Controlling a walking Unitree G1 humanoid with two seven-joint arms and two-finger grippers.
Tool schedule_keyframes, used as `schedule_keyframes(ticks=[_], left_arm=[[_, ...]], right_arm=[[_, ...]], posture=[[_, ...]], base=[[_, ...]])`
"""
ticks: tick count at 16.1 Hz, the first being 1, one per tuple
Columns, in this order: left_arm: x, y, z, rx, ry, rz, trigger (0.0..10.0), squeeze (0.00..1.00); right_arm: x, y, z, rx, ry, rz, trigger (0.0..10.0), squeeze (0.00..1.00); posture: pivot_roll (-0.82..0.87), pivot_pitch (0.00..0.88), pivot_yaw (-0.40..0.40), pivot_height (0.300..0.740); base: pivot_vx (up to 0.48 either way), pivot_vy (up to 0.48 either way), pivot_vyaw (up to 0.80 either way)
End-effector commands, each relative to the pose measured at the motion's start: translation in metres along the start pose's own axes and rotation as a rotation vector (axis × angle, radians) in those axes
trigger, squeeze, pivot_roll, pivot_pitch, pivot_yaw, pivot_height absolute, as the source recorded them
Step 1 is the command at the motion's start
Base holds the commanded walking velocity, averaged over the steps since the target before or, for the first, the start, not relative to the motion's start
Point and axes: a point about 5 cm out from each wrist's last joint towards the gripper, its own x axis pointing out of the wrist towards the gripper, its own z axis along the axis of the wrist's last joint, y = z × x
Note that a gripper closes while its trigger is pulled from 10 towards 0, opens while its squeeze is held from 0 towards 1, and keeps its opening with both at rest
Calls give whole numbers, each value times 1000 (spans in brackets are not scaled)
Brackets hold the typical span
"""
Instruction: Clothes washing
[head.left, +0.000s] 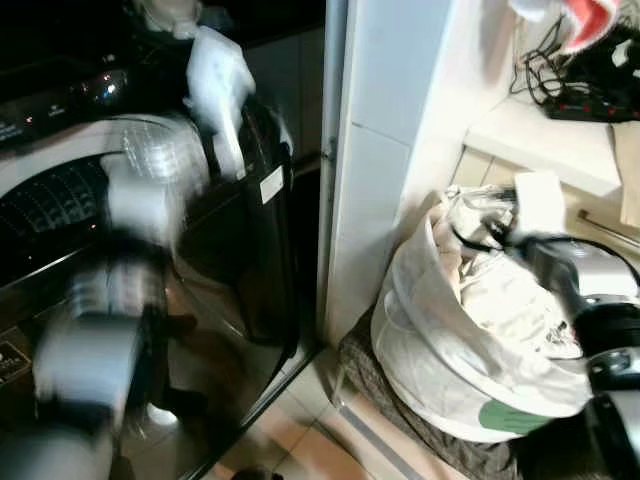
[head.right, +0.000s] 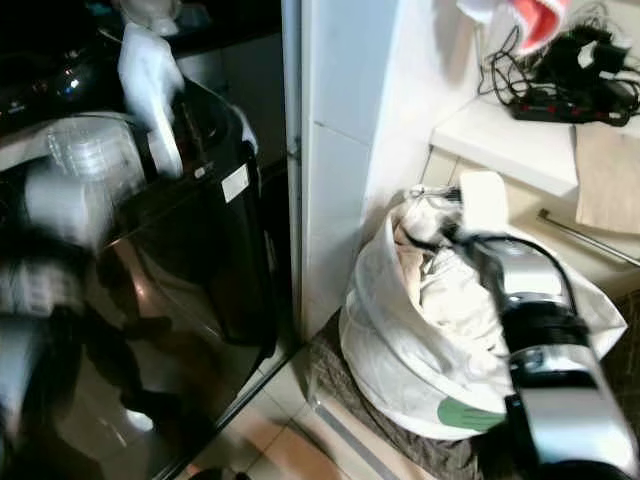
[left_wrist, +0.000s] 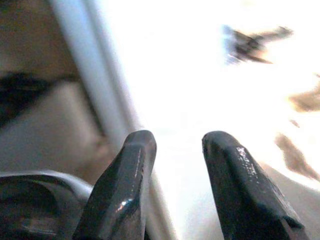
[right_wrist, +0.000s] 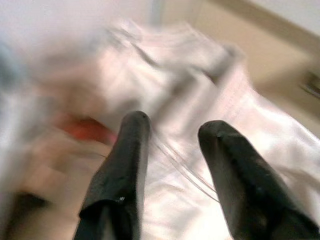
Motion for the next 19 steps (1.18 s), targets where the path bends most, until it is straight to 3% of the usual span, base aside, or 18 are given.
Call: schedule_keyframes(ticks=[1,2,4,6,9,10,11,13,16,19], left_arm=[[1,-11,11,73,-5,-99,10000,0],[-12,-40,-5,122,29,-218,10000,0],[-24,-56,-3,88,4,-252,10000,0],[-38,-81,11,59,-40,-346,10000,0],[-46,-98,12,57,-23,-378,10000,0],[-51,-103,12,50,-3,-383,10000,0],[-52,-104,12,53,3,-390,10000,0],[-54,-110,14,79,13,-398,10000,0],[-55,-110,18,120,11,-369,10000,0],[-57,-113,18,117,19,-373,10000,0]], right_arm=[[1,0,3,-3,-11,5,10000,1000],[6,-9,-11,-1,42,-42,10000,1000],[9,-15,-24,24,84,-84,10000,1000],[10,-19,-39,72,135,-125,10000,1000],[10,-23,-57,77,198,-207,10000,1000],[10,-20,-64,101,217,-205,10000,0],[10,-17,-68,121,224,-195,10000,0],[12,-1,-77,281,208,-99,10000,0],[13,10,-86,382,178,-54,10000,0],[11,15,-104,346,231,-71,10000,0]], posture=[[18,0,28,740],[38,0,35,740],[59,0,43,740],[88,0,43,740],[105,0,45,740],[108,0,46,740],[108,0,46,740],[114,0,46,740],[128,3,45,740],[145,21,43,740]], base=[[0,0,0],[0,0,0],[0,0,0],[0,0,0],[0,0,0],[0,0,0],[0,0,0],[0,0,0],[0,0,0],[0,0,0]])
